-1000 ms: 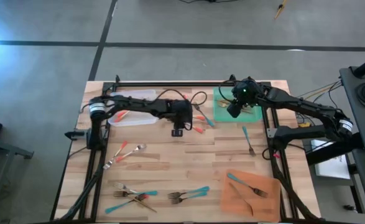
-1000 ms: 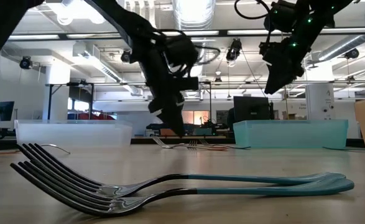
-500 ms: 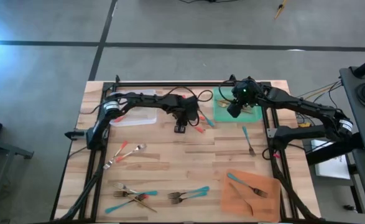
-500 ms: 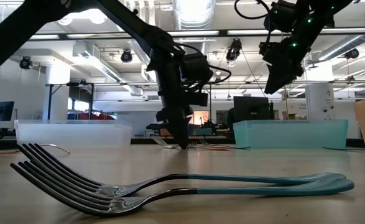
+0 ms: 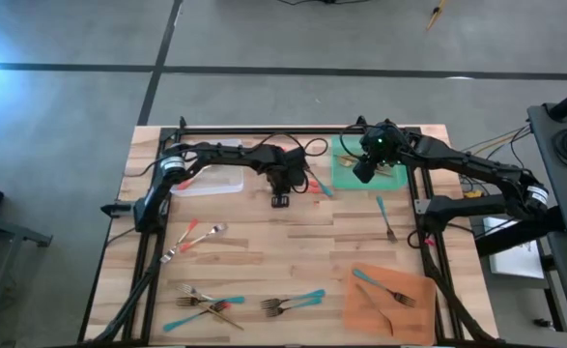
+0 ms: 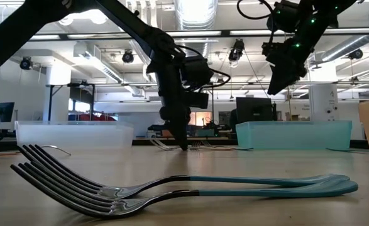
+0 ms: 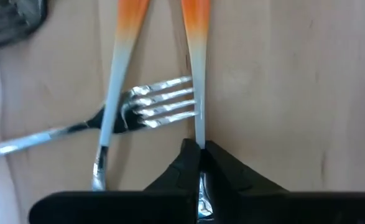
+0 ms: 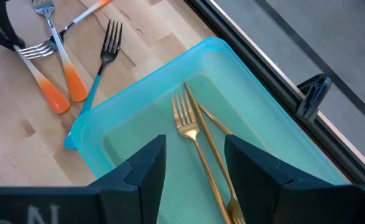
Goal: Sort silverware by color (type)
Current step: Put the orange fork into the white bin
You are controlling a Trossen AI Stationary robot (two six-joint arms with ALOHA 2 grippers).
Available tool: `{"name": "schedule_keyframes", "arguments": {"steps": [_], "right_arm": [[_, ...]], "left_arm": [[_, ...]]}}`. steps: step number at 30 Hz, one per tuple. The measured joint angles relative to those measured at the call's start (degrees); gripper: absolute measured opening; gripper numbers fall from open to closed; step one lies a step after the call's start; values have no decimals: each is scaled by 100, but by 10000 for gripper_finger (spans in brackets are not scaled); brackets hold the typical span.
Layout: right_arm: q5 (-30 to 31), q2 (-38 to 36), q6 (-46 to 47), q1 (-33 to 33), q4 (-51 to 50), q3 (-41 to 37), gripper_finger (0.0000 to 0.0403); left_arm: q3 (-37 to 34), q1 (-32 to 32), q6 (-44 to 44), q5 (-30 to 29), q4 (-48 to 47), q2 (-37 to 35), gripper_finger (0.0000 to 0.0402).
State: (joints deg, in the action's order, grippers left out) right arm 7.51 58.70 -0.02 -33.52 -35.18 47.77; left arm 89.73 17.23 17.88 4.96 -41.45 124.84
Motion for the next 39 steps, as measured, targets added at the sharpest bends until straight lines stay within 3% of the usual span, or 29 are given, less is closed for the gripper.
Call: {"name": "schedule_keyframes", "arguments": {"steps": [10, 18, 32, 39], "right_arm": [[0, 0, -1, 0, -6, 0, 154], [0, 0, -2, -2, -35, -13, 153], [0, 0, 86, -1, -59, -84, 153], [0, 0, 152, 0, -52, -94, 153]], "left_arm": [[428, -223, -291, 84, -986, -351, 1], [304, -446, -566, -20, -2093, -979, 0], [-1529, 91, -1565, -1907, -2198, -3583, 0], [-2578, 594, -1552, -2101, -1859, -4685, 0]]}}
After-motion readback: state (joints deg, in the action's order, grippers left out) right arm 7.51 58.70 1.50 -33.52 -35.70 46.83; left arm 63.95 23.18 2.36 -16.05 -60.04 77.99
